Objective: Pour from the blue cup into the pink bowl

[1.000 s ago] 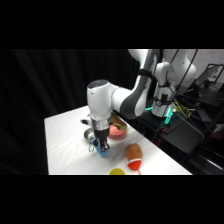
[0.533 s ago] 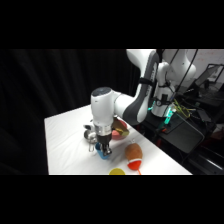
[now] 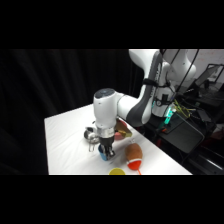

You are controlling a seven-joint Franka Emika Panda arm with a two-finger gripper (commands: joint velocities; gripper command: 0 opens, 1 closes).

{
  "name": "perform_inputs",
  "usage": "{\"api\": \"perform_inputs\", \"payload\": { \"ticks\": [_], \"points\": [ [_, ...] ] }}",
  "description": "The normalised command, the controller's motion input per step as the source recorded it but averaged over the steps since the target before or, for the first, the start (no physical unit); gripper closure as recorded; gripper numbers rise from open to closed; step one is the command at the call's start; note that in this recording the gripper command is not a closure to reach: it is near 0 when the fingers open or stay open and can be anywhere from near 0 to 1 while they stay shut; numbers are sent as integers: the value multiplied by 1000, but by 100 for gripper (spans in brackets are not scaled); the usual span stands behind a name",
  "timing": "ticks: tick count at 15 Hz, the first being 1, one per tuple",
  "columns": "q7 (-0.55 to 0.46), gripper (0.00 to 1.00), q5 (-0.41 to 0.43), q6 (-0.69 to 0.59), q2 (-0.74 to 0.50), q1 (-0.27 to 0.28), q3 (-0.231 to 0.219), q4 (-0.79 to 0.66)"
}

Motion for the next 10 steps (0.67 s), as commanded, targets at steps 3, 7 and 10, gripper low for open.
{"api": "perform_inputs", "payload": {
  "ticks": [3,7,10],
  "points": [
    [199,0,-151,-145,-328,146,-131,-176],
    [142,0,-111,-291,-413,35,-63,-158],
    [175,0,-123,-517,-583,-43,-44,-70]
  ]
}}
